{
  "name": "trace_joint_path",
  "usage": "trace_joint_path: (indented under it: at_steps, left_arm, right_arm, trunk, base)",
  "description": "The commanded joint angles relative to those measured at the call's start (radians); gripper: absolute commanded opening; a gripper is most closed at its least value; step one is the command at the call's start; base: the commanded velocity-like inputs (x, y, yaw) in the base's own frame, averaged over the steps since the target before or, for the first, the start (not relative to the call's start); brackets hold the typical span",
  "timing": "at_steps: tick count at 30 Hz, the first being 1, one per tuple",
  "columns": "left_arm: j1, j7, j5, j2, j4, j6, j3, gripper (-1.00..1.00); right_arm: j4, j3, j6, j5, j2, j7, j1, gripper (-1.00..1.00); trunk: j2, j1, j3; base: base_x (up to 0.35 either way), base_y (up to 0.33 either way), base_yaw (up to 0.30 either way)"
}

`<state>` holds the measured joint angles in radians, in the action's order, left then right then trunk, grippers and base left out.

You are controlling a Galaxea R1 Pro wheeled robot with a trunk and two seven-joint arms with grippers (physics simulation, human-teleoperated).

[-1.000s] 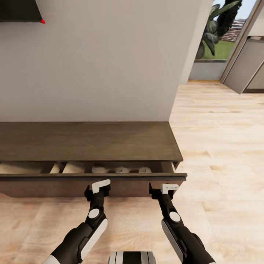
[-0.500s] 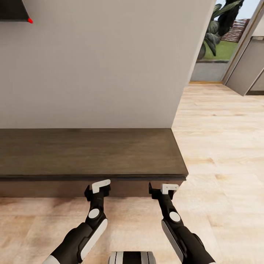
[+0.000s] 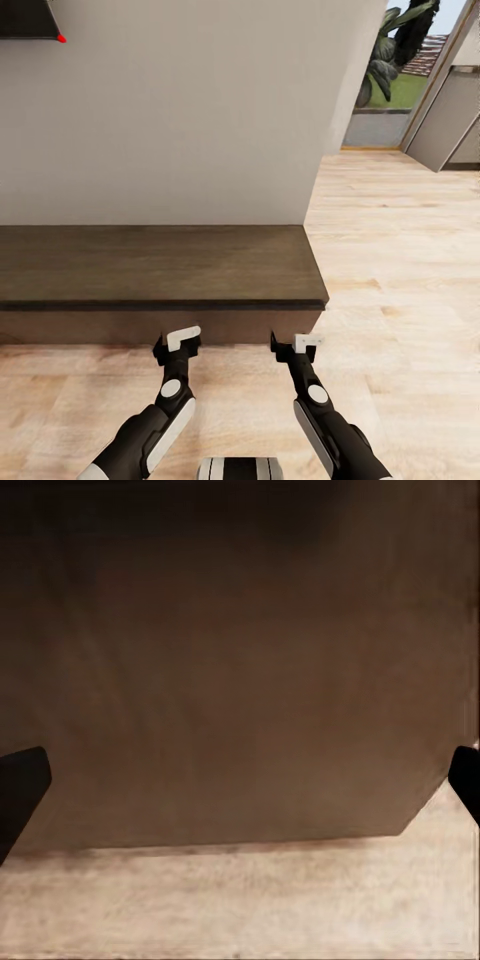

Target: Place each of the two pumpkins and all three candles from the living room inside a cabinet in the living room (use any cabinet), then make sure every cabinet is closed, and position the cauldron so it is next to a table in the living room.

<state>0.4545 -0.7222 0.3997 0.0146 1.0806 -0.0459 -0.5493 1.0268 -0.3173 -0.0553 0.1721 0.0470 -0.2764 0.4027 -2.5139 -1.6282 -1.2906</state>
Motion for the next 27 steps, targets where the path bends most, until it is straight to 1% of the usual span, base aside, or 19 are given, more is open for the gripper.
trace_joint_path:
  at_steps: [1, 8, 9, 11, 12, 13, 14, 15, 16, 17, 19, 21, 22, 23, 25, 27]
  left_arm:
    - [0.001, -0.006, 0.01, 0.001, 0.001, -0.005, -0.005, 1.0]
    - [0.001, 0.0, 0.015, 0.001, 0.011, 0.003, -0.004, 1.0]
    - [0.001, 0.001, 0.016, 0.001, 0.013, 0.006, -0.003, 1.0]
    - [0.001, 0.002, 0.022, 0.001, 0.035, 0.02, 0.0, 1.0]
    - [0.001, 0.002, 0.03, 0.002, 0.051, 0.04, 0.001, 1.0]
    - [0.001, 0.002, 0.042, 0.002, 0.072, 0.074, 0.003, 1.0]
    - [0.001, 0.001, 0.061, 0.003, 0.1, 0.132, 0.01, 1.0]
    - [0.001, 0.001, 0.078, 0.003, 0.126, 0.189, 0.022, 1.0]
    - [0.001, 0.001, 0.096, 0.003, 0.152, 0.252, 0.045, 1.0]
    - [0.001, 0.001, 0.111, 0.003, 0.174, 0.318, 0.076, 1.0]
    - [0.001, 0.003, 0.131, 0.002, 0.213, 0.451, 0.152, 1.0]
    - [0.001, 0.005, 0.14, 0.001, 0.252, 0.568, 0.226, 1.0]
    - [0.001, 0.007, 0.144, 0.0, 0.28, 0.641, 0.271, 1.0]
    - [0.001, 0.008, 0.146, -0.003, 0.302, 0.708, 0.305, 1.0]
    - [0.001, 0.009, 0.148, -0.008, 0.323, 0.793, 0.336, 1.0]
    - [0.001, 0.01, 0.164, -0.014, 0.348, 0.872, 0.352, 1.0]
  right_arm:
    - [-0.001, -0.003, -0.005, 0.01, 0.0, -0.005, 0.001, 1.0]
    - [0.0, -0.003, 0.014, 0.012, -0.001, -0.009, 0.001, 1.0]
    - [0.001, -0.003, 0.024, 0.013, -0.001, -0.009, 0.001, 1.0]
    - [0.021, -0.002, 0.071, 0.017, -0.001, -0.01, 0.001, 1.0]
    - [0.039, -0.002, 0.095, 0.019, -0.001, -0.011, 0.001, 1.0]
    - [0.061, -0.001, 0.121, 0.02, -0.001, -0.011, 0.001, 1.0]
    - [0.09, 0.0, 0.154, 0.021, -0.001, -0.011, 0.001, 1.0]
    - [0.115, 0.001, 0.185, 0.022, -0.001, -0.012, 0.001, 1.0]
    - [0.139, 0.003, 0.219, 0.023, -0.001, -0.012, 0.001, 1.0]
    - [0.163, 0.004, 0.256, 0.023, -0.001, -0.012, 0.001, 1.0]
    - [0.207, 0.007, 0.354, 0.028, -0.001, -0.012, 0.001, 1.0]
    - [0.251, 0.009, 0.466, 0.032, -0.001, -0.012, 0.001, 1.0]
    - [0.292, 0.01, 0.534, 0.034, 0.0, -0.012, 0.001, 1.0]
    - [0.332, 0.01, 0.587, 0.036, 0.0, -0.012, 0.001, 1.0]
    - [0.369, 0.01, 0.641, 0.036, 0.0, -0.012, 0.001, 1.0]
    - [0.383, 0.011, 0.705, 0.037, -0.001, -0.011, 0.001, 1.0]
  trunk:
    - [0.0, 0.001, -0.001]
    - [0.0, 0.001, -0.001]
    - [0.0, 0.001, -0.001]
    - [0.0, 0.001, -0.001]
    - [0.0, 0.001, -0.001]
    - [0.0, 0.001, -0.001]
    - [0.0, 0.001, -0.001]
    - [0.0, 0.001, -0.001]
    - [0.0, 0.001, -0.001]
    - [0.0, 0.001, -0.001]
    - [0.0, 0.001, -0.001]
    - [0.0, 0.001, -0.001]
    - [0.0, 0.001, -0.001]
    - [0.0, 0.001, -0.001]
    - [0.0, 0.001, -0.001]
    - [0.0, 0.001, -0.001]
  base:
    - [-0.296, -0.104, 0.0]
    - [-0.297, -0.104, 0.0]
    - [-0.297, -0.104, 0.0]
    - [-0.297, -0.104, 0.0]
    - [-0.297, -0.104, 0.0]
    - [-0.297, -0.102, 0.0]
    - [-0.298, -0.097, 0.0]
    - [-0.297, -0.093, 0.0]
    - [-0.259, -0.073, 0.0]
    - [-0.175, -0.047, 0.0]
    - [-0.092, -0.024, 0.0]
    - [-0.038, -0.01, 0.0]
    - [-0.015, -0.004, 0.0]
    - [-0.008, -0.002, 0.0]
    - [-0.004, -0.001, 0.0]
    - [-0.002, 0.0, 0.0]
